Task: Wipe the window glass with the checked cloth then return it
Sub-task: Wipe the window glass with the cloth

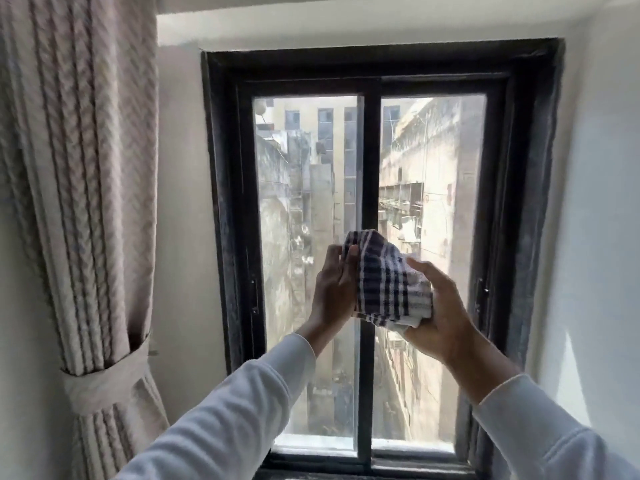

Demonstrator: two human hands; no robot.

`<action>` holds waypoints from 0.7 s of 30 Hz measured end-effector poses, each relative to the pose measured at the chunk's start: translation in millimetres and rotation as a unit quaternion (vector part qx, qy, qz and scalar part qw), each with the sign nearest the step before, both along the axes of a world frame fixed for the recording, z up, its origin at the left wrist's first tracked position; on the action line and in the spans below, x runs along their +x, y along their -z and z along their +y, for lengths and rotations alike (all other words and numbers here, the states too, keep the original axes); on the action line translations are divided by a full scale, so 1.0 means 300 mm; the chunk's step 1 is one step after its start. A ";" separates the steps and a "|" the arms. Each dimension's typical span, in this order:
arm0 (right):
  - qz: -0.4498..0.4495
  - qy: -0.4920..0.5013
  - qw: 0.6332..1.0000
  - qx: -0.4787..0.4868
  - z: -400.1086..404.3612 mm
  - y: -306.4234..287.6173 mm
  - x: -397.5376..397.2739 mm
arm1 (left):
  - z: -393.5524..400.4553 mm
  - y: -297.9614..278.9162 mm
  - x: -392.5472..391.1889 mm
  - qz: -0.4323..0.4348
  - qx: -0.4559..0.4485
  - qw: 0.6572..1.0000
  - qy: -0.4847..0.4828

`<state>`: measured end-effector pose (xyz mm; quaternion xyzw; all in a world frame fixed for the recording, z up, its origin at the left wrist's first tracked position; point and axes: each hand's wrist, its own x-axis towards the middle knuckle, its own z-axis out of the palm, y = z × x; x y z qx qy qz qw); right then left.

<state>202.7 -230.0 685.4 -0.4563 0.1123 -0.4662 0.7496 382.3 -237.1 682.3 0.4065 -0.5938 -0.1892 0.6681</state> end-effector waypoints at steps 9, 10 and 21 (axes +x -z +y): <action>-0.065 0.314 0.943 -0.091 -0.244 0.087 0.505 | -0.359 -0.093 0.608 -0.204 -0.152 0.918 -0.304; -0.025 0.402 0.901 -0.163 -0.264 0.097 0.544 | -0.403 -0.124 0.669 -0.210 -0.194 0.883 -0.372; 0.407 0.621 0.442 -0.503 -0.825 0.228 0.837 | -0.682 -0.285 0.829 -0.301 -0.217 0.792 -0.485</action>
